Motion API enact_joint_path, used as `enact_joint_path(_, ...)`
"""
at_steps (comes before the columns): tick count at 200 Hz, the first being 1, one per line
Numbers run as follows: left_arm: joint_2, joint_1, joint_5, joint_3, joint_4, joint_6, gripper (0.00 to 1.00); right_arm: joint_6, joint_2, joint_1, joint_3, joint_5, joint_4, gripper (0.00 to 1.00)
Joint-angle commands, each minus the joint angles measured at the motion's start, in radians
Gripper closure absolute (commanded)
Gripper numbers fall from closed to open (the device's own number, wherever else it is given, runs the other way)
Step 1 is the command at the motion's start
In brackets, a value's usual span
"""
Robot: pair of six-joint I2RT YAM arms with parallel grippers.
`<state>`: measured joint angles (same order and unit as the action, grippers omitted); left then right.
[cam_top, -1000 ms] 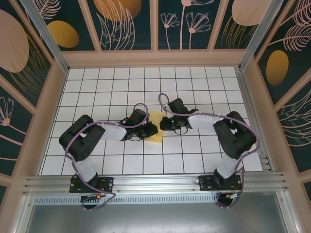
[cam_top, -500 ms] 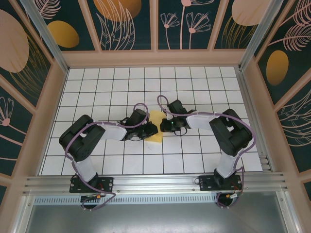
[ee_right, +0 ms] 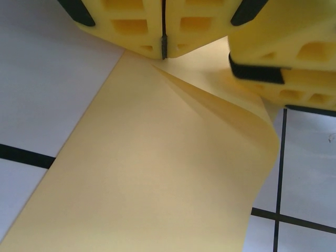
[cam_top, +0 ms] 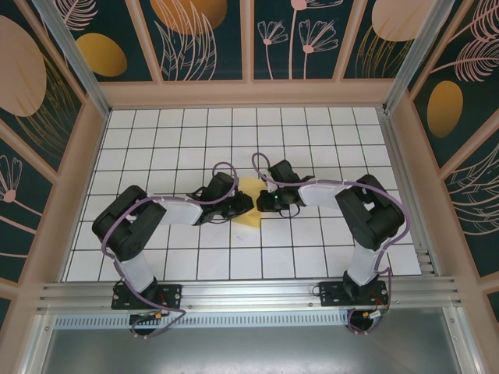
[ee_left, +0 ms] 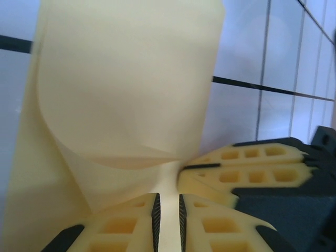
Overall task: Fold a paper plane with a square sheet of paper (pick it up from the middle)
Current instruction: Fold the triangle a second time at the center of the table.
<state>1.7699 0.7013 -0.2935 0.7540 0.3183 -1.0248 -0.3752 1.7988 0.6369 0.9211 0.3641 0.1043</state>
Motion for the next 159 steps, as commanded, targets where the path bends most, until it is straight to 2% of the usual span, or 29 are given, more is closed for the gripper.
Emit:
enact_joint_path(1,0.023,-0.003,0.081,0.022,-0.075,0.014,0.79,0.018,0.076,0.004,-0.024,-0.072,0.054,0.93)
enact_joint_path(36,0.036,-0.003,0.162,0.043,-0.165,-0.004,0.79,0.028,0.086,0.004,-0.027,-0.098,0.065,0.94)
enact_joint_path(76,0.001,-0.003,0.225,0.064,-0.218,-0.024,0.75,0.052,0.085,0.005,-0.042,-0.154,0.077,0.95)
enact_joint_path(159,0.050,-0.043,0.219,0.140,-0.233,0.014,0.71,0.077,0.102,0.008,-0.065,-0.157,0.057,0.96)
